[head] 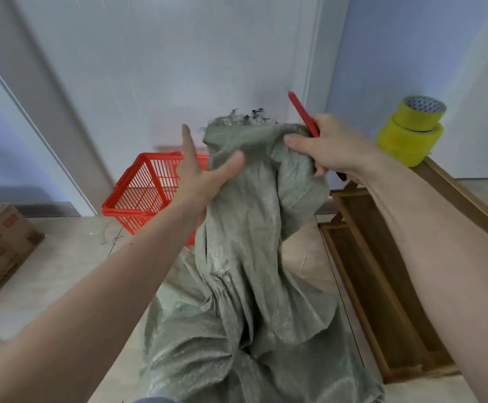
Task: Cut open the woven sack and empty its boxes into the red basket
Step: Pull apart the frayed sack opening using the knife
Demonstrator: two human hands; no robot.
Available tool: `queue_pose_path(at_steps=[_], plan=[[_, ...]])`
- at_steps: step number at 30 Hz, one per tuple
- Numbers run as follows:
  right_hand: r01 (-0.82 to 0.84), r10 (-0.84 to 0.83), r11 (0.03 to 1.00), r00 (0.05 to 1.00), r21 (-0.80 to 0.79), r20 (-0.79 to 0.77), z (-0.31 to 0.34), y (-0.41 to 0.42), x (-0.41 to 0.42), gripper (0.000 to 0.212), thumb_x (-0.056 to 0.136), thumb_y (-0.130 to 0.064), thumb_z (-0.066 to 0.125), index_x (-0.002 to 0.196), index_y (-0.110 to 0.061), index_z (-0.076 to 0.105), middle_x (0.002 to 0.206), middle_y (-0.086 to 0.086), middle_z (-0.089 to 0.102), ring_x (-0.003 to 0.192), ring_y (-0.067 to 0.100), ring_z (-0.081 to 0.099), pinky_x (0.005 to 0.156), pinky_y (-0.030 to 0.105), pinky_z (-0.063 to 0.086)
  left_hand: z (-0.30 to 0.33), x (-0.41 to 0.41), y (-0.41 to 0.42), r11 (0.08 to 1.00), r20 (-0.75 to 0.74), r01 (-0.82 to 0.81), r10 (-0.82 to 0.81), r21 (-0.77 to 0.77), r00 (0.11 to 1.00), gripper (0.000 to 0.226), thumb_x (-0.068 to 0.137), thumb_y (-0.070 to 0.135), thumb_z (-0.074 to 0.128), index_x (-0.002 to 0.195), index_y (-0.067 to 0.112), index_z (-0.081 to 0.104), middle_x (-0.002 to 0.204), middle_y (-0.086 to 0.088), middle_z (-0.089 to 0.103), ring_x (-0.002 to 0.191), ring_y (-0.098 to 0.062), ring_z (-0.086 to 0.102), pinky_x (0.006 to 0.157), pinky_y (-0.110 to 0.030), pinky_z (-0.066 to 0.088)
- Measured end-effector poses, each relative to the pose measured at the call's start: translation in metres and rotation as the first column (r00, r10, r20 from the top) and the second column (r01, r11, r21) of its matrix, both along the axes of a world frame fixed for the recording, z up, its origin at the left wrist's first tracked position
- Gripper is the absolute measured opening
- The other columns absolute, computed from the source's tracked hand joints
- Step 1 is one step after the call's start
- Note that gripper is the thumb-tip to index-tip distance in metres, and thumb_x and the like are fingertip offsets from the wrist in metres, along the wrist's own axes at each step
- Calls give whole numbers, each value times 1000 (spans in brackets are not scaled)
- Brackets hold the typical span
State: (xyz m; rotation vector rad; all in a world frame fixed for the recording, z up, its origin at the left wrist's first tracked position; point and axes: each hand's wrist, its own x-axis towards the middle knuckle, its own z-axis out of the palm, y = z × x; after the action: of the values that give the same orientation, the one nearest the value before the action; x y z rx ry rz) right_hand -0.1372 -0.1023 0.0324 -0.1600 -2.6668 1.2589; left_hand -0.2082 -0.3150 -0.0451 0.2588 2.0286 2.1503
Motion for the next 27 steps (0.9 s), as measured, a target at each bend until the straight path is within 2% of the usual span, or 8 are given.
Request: queue_pose_path(at_steps=[2,4,8,13,18,23,25,27], plan=[[37,-35,999,995,15,-88,18,-7,-6,24,91,-31,69,87,-11,55,66,2,46,52,15,52,50,29,49,4,12,11,994,-14,53,-55,-91,998,143,38,58,98,141,69,0,160,-2,29,137,-26,46,103,-57,48],[63,-62,998,984,3,-169,37,-9,-10,28,84,-28,76,84,-14,52,67,-1,45,60,14,52,54,30,48,6,21,16,995,-29,79,-81,-68,996,142,47,48,97,151,56,1,151,6,40,130,-17,53,101,-48,52],[58,-63,998,982,-31,-176,73,2,-9,45,70,-32,89,97,-13,58,76,-4,51,67,10,55,57,24,49,23,7,4,997,-175,-28,15,-73,985,76,70,33,90,136,26,52,123,1,67,108,-15,68,92,-43,58],[66,-74,997,980,-49,-183,112,10,-14,49,70,-40,87,98,-8,65,79,-3,54,70,9,56,51,19,48,71,-23,-7,993,-428,-45,-5,-109,904,46,87,18,76,128,20,57,112,4,68,92,0,69,76,-20,56],[69,-66,998,979,10,-194,144,8,-16,35,69,-34,89,80,-13,63,73,-2,56,68,10,55,57,23,47,97,-50,-11,962,-541,-151,4,-229,841,47,91,35,71,133,29,52,116,9,66,103,-11,66,88,-31,54],[113,-96,984,988,140,-123,118,-3,-20,37,62,-35,92,78,-12,68,74,-2,63,73,13,61,66,28,50,71,-40,-1,726,-454,-344,49,-595,889,87,80,63,67,150,25,32,139,-14,45,129,-33,43,106,-46,38],[143,-125,973,986,179,-106,97,-7,-21,36,60,-38,92,76,-17,67,75,-2,65,76,16,64,71,33,53,61,-18,7,762,-478,-463,231,-453,848,73,84,55,69,142,20,44,134,-11,43,127,-31,41,107,-45,37],[153,-136,968,986,201,-95,76,-12,-20,37,59,-39,92,73,-19,64,72,-5,63,74,14,64,70,33,52,51,3,15,876,-393,-440,342,-195,854,47,88,52,65,115,14,59,108,-3,58,106,-28,59,91,-43,51]])
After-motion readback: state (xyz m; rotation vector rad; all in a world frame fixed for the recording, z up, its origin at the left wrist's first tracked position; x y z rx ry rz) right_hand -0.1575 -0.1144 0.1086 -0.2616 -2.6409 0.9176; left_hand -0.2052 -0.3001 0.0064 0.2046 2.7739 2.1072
